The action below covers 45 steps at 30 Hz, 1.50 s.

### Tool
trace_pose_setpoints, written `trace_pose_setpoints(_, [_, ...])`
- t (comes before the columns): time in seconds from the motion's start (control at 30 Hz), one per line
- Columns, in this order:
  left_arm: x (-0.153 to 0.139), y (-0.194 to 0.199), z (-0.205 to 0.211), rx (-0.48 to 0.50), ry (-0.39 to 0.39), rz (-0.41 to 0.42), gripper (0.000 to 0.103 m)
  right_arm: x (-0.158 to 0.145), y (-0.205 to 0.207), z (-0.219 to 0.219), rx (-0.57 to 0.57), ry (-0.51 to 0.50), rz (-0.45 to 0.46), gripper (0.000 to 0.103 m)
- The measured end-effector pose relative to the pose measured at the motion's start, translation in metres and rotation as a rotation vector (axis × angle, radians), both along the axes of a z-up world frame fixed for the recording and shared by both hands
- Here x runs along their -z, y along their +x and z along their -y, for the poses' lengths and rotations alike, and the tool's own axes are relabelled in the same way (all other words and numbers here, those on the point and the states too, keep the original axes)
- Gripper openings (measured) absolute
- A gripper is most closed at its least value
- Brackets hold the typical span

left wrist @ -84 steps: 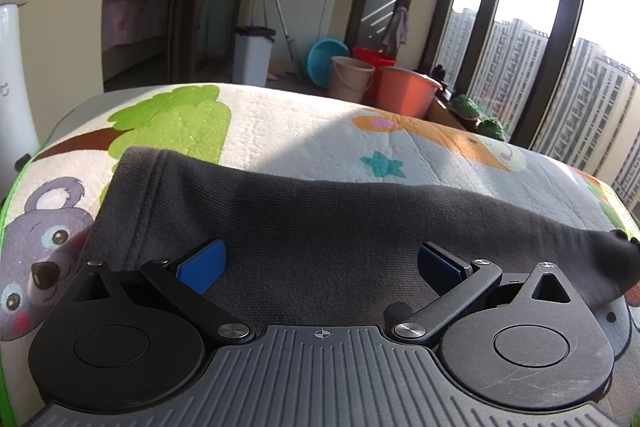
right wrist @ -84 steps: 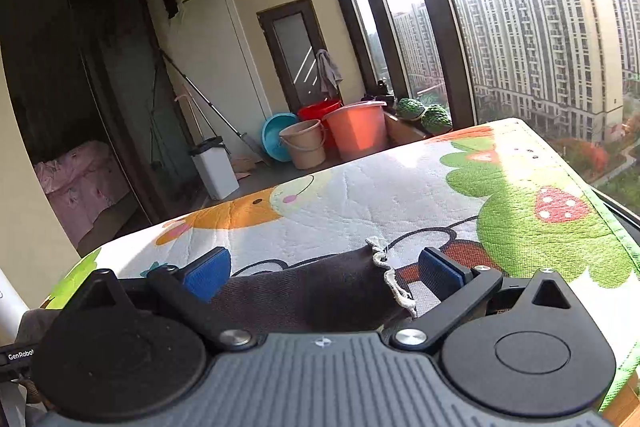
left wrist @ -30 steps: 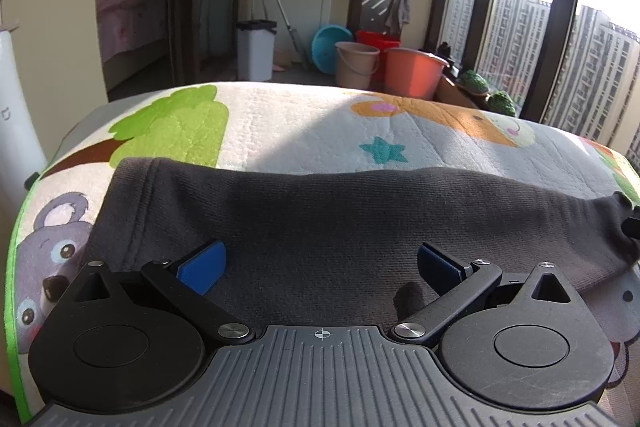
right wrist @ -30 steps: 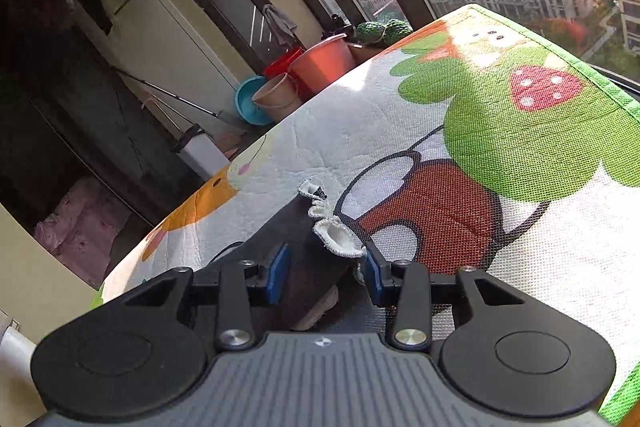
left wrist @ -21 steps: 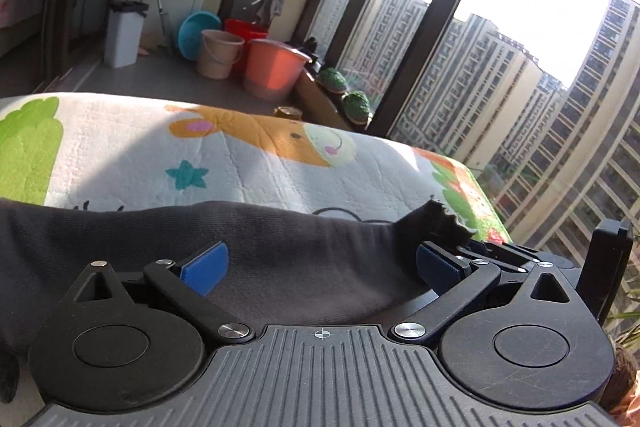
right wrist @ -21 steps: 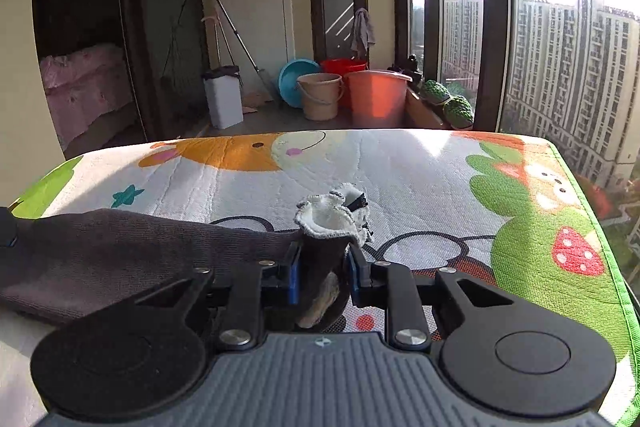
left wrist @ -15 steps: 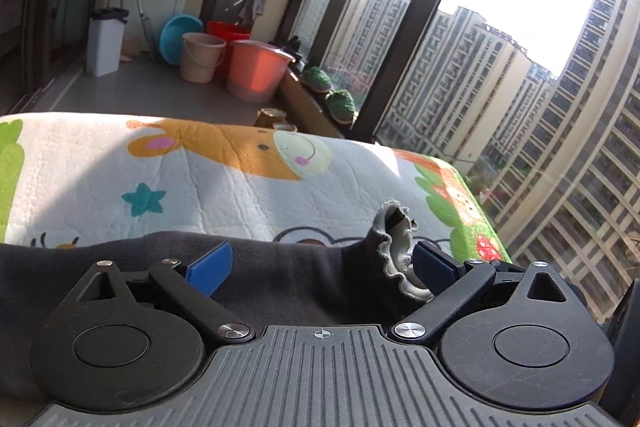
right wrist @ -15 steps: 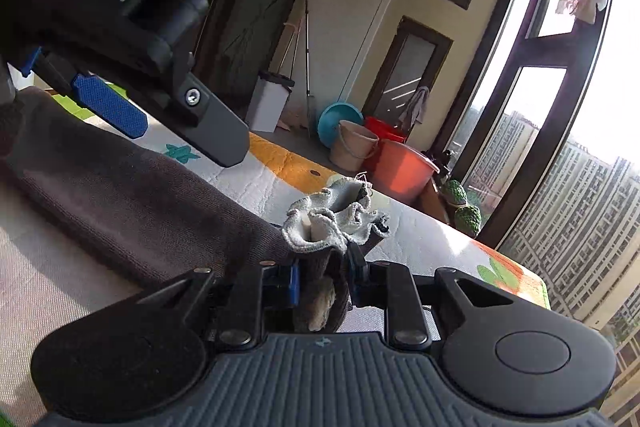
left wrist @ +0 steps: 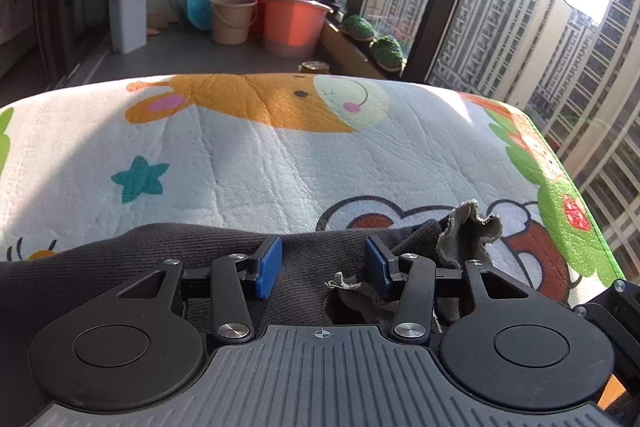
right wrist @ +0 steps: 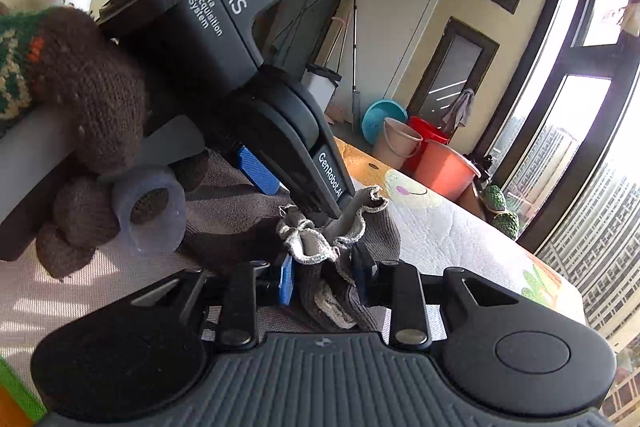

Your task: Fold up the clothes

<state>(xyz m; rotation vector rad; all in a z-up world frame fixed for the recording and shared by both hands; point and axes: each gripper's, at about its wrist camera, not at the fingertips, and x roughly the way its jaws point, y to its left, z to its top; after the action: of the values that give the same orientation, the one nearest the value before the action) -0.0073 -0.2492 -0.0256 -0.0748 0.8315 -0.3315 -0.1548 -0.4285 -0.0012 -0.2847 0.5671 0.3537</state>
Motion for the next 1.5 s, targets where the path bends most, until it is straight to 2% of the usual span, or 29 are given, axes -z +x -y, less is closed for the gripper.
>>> trace_pose_setpoints(0.03, [0.0, -0.001, 0.0, 0.001, 0.002, 0.003, 0.05, -0.007, -0.001, 0.014, 0.013, 0.085, -0.027, 0.046])
trace_pose_setpoints(0.1, [0.001, -0.003, 0.001, 0.005, 0.013, 0.016, 0.05, -0.017, 0.002, 0.046, 0.064, 0.272, -0.091, 0.051])
trace_pose_setpoints(0.13, [0.002, -0.004, 0.002, 0.008, 0.02, 0.024, 0.05, -0.019, 0.005, 0.063, 0.104, 0.376, -0.129, 0.051])
trace_pose_setpoints(0.2, [0.003, -0.007, 0.004, 0.012, 0.03, 0.038, 0.051, -0.015, 0.01, 0.095, 0.21, 0.513, -0.172, 0.051])
trace_pose_setpoints(0.3, [0.003, -0.009, 0.003, 0.011, 0.019, 0.042, 0.053, 0.005, 0.013, 0.119, 0.36, 0.487, -0.192, 0.051])
trace_pose_setpoints(0.4, [0.003, -0.006, -0.001, 0.009, -0.018, 0.026, 0.056, 0.03, 0.017, 0.128, 0.442, 0.466, -0.241, 0.051])
trace_pose_setpoints(0.47, [0.002, -0.004, -0.002, 0.008, -0.037, 0.017, 0.059, 0.041, 0.022, 0.126, 0.479, 0.491, -0.26, 0.05])
trace_pose_setpoints(0.5, [0.002, -0.004, -0.003, 0.011, -0.045, 0.017, 0.062, 0.045, 0.024, 0.12, 0.491, 0.505, -0.255, 0.035])
trace_pose_setpoints(0.53, [0.002, -0.005, -0.003, 0.014, -0.052, 0.016, 0.066, 0.045, 0.029, 0.115, 0.488, 0.518, -0.257, 0.013])
trace_pose_setpoints(0.6, [0.003, -0.004, -0.002, 0.02, -0.071, 0.014, 0.071, 0.043, 0.038, 0.106, 0.48, 0.546, -0.263, 0.012])
trace_pose_setpoints(0.73, [0.004, -0.001, -0.008, 0.015, -0.117, -0.003, 0.072, 0.014, 0.021, 0.067, 0.286, 0.466, -0.143, 0.011])
trace_pose_setpoints(0.83, [0.0, 0.002, -0.015, -0.007, -0.156, -0.02, 0.069, 0.007, 0.018, 0.029, 0.163, 0.365, -0.14, 0.011])
trace_pose_setpoints(0.97, [-0.016, -0.004, -0.028, -0.035, -0.202, 0.003, 0.07, 0.015, 0.012, -0.003, 0.085, 0.244, -0.166, 0.011])
trace_pose_setpoints(1.1, [-0.038, -0.015, -0.035, 0.014, -0.279, 0.045, 0.082, 0.015, 0.017, -0.009, 0.085, 0.227, -0.171, 0.011])
trace_pose_setpoints(1.17, [-0.04, -0.016, -0.024, 0.037, -0.241, 0.051, 0.084, 0.015, 0.02, -0.012, 0.081, 0.217, -0.171, 0.012])
trace_pose_setpoints(1.2, [-0.036, -0.015, -0.015, 0.034, -0.178, 0.051, 0.083, 0.015, 0.02, -0.014, 0.077, 0.205, -0.163, 0.013])
trace_pose_setpoints(1.3, [-0.016, -0.008, 0.004, 0.012, -0.021, 0.032, 0.071, 0.009, 0.015, -0.004, 0.059, 0.232, -0.162, 0.018])
trace_pose_setpoints(1.37, [-0.002, -0.003, 0.001, -0.003, -0.01, 0.015, 0.07, 0.006, 0.012, 0.004, 0.046, 0.252, -0.162, 0.023])
trace_pose_setpoints(1.43, [0.001, -0.004, -0.003, 0.003, -0.025, 0.032, 0.07, -0.004, 0.007, 0.024, 0.052, 0.34, -0.155, 0.053])
trace_pose_setpoints(1.5, [0.002, -0.003, -0.006, 0.004, -0.033, 0.033, 0.07, -0.008, 0.008, 0.05, 0.107, 0.458, -0.156, 0.059])
